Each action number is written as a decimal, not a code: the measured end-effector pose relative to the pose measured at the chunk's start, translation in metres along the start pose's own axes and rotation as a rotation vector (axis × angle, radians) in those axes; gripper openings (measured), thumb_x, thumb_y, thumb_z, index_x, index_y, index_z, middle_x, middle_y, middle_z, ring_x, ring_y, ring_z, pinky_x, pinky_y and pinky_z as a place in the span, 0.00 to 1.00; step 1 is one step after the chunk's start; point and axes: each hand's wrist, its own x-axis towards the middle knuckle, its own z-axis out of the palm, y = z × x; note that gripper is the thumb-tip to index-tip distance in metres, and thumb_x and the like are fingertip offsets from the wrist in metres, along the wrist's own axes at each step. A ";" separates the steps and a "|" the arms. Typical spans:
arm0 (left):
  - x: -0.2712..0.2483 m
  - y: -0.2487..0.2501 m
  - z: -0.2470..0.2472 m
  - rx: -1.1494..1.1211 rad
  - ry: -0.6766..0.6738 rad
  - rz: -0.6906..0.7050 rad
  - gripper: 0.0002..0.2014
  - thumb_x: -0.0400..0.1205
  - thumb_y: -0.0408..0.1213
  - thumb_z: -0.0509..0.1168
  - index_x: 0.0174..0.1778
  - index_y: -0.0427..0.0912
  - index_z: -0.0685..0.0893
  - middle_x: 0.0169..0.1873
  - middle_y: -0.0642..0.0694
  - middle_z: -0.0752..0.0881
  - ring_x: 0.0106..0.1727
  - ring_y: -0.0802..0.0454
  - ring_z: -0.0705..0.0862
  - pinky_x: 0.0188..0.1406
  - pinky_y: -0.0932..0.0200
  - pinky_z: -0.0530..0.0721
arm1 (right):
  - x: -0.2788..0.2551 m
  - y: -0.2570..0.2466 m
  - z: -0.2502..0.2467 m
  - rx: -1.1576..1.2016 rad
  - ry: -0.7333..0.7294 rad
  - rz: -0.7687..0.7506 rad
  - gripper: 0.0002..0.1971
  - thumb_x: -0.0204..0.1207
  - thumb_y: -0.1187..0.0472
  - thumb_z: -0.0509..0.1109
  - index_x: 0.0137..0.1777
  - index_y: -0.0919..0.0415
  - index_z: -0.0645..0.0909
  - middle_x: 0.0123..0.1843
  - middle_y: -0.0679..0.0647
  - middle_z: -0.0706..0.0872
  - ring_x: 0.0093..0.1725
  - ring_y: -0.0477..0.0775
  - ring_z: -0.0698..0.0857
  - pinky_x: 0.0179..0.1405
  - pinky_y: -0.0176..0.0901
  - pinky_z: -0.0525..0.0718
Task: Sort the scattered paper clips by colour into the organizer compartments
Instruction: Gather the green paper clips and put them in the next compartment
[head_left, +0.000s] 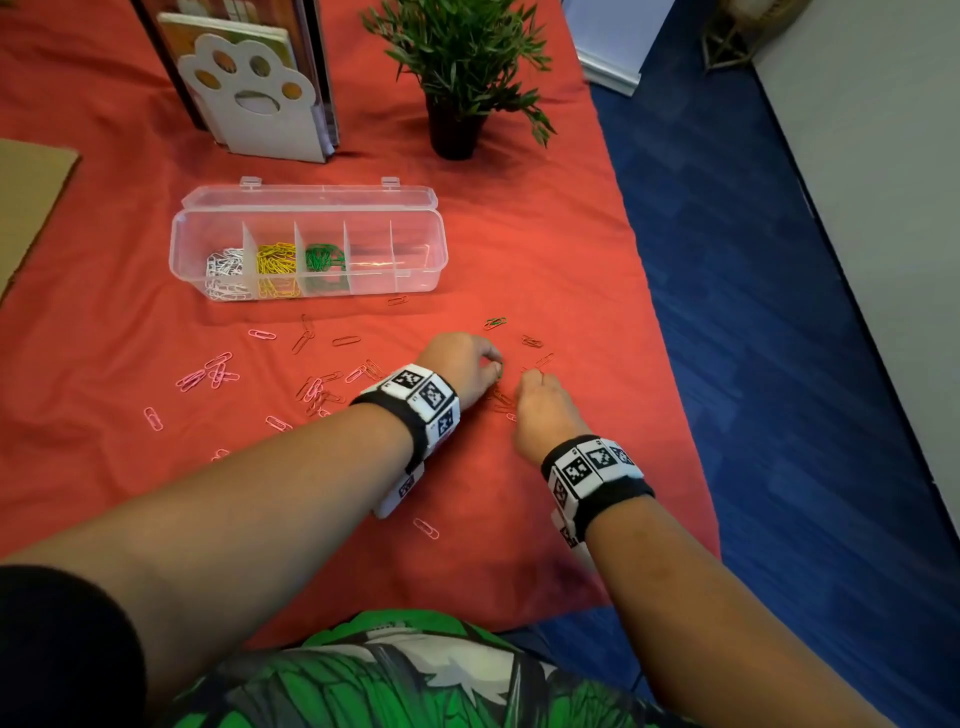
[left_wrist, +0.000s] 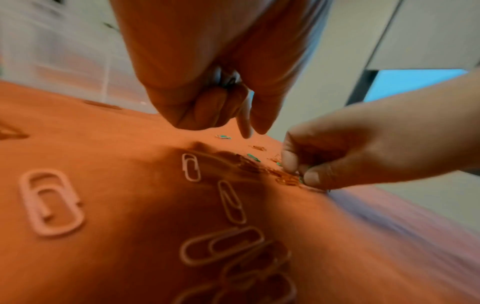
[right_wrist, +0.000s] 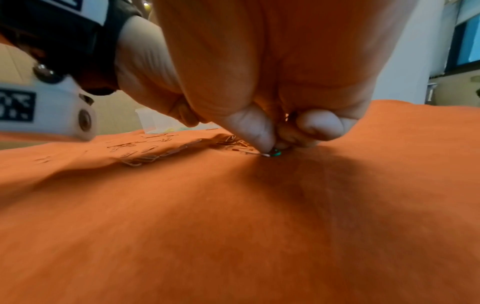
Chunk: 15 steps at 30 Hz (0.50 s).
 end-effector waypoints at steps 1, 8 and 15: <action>0.002 0.001 0.002 0.067 -0.008 0.032 0.13 0.79 0.45 0.63 0.58 0.48 0.86 0.55 0.42 0.88 0.59 0.43 0.83 0.56 0.58 0.78 | 0.001 0.002 0.000 0.013 -0.003 0.004 0.17 0.75 0.70 0.56 0.64 0.68 0.67 0.64 0.67 0.74 0.64 0.69 0.76 0.64 0.55 0.74; 0.015 0.006 0.015 0.314 -0.085 0.112 0.14 0.78 0.45 0.64 0.55 0.41 0.83 0.56 0.39 0.82 0.59 0.40 0.81 0.57 0.51 0.79 | 0.016 0.034 -0.018 0.389 -0.033 0.177 0.09 0.78 0.68 0.57 0.50 0.65 0.80 0.50 0.64 0.84 0.51 0.60 0.82 0.52 0.44 0.79; 0.021 0.005 0.014 0.242 -0.106 0.093 0.11 0.79 0.38 0.62 0.52 0.37 0.83 0.56 0.35 0.83 0.58 0.38 0.81 0.58 0.52 0.76 | 0.016 0.037 -0.039 1.358 0.021 0.362 0.14 0.77 0.78 0.53 0.36 0.62 0.73 0.33 0.57 0.74 0.25 0.47 0.79 0.20 0.31 0.79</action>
